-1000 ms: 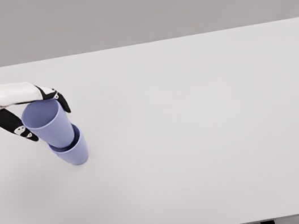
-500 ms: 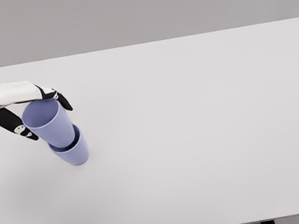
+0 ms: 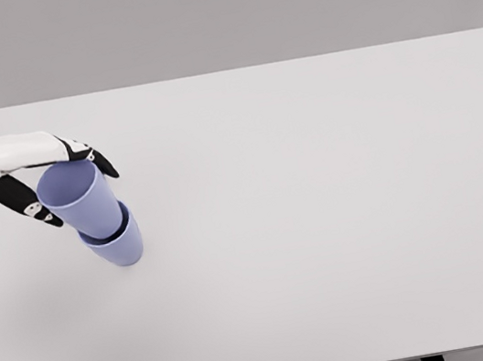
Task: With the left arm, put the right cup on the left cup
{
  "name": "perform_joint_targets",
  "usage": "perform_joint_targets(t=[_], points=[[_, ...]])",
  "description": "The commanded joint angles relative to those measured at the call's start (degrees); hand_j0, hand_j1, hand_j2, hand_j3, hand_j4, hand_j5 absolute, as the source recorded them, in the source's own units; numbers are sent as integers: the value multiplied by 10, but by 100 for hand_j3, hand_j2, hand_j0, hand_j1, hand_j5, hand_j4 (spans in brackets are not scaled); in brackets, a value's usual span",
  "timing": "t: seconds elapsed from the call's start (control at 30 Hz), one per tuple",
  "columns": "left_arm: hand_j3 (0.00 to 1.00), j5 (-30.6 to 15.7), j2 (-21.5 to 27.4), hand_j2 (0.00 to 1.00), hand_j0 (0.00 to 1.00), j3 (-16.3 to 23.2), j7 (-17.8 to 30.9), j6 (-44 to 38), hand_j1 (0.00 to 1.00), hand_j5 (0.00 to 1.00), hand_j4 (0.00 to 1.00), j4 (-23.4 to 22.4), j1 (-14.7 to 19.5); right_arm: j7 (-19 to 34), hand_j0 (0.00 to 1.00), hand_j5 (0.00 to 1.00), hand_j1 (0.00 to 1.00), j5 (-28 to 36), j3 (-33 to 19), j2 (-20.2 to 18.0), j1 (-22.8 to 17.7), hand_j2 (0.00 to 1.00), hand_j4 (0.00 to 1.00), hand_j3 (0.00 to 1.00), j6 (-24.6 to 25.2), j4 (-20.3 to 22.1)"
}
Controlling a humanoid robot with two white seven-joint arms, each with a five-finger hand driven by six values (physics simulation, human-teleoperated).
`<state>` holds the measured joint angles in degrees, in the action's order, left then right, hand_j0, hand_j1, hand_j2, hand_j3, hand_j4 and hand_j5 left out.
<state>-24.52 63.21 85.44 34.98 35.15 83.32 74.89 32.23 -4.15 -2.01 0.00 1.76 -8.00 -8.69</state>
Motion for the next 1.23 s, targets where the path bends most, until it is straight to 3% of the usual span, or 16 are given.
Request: perform_joint_targets(t=[0.0, 0.03, 0.2, 0.67, 0.77, 0.83, 0.93, 1.03, 1.2], points=[[72, -4, 0, 72, 72, -4, 0, -2, 72, 72, 72, 0, -1, 0, 100, 100, 100, -1, 0, 0, 0, 100, 100, 100, 0, 0], [79, -4, -1, 79, 79, -4, 0, -2, 79, 79, 79, 0, 0, 0, 100, 100, 100, -1, 0, 0, 0, 100, 100, 100, 0, 0], [89, -4, 0, 89, 89, -4, 0, -2, 89, 89, 89, 0, -2, 0, 100, 100, 100, -1, 0, 0, 0, 100, 100, 100, 0, 1], [96, -9, 3, 96, 96, -11, 0, -2, 96, 96, 96, 5, -2, 0, 100, 100, 100, -1, 0, 0, 0, 100, 100, 100, -1, 0], [100, -47, 41, 100, 100, -27, 0, -2, 100, 100, 100, 53, 5, 0, 100, 100, 100, -1, 0, 0, 0, 100, 100, 100, 0, 0], [100, -69, 59, 100, 100, -29, 0, -2, 100, 100, 100, 118, 6, 0, 100, 100, 100, -1, 0, 0, 0, 100, 100, 100, 0, 0], [100, -101, 71, 100, 100, -33, 0, -2, 100, 100, 100, 148, 41, 0, 100, 100, 100, -1, 0, 0, 0, 100, 100, 100, 0, 0], [100, -128, 63, 100, 100, -34, 0, -2, 100, 100, 100, 162, 67, 0, 100, 100, 100, -1, 0, 0, 0, 100, 100, 100, -1, 0], [100, -144, -6, 100, 100, -43, 0, -2, 100, 100, 100, 177, 61, 0, 100, 100, 100, -1, 0, 0, 0, 100, 100, 100, -1, 0]])
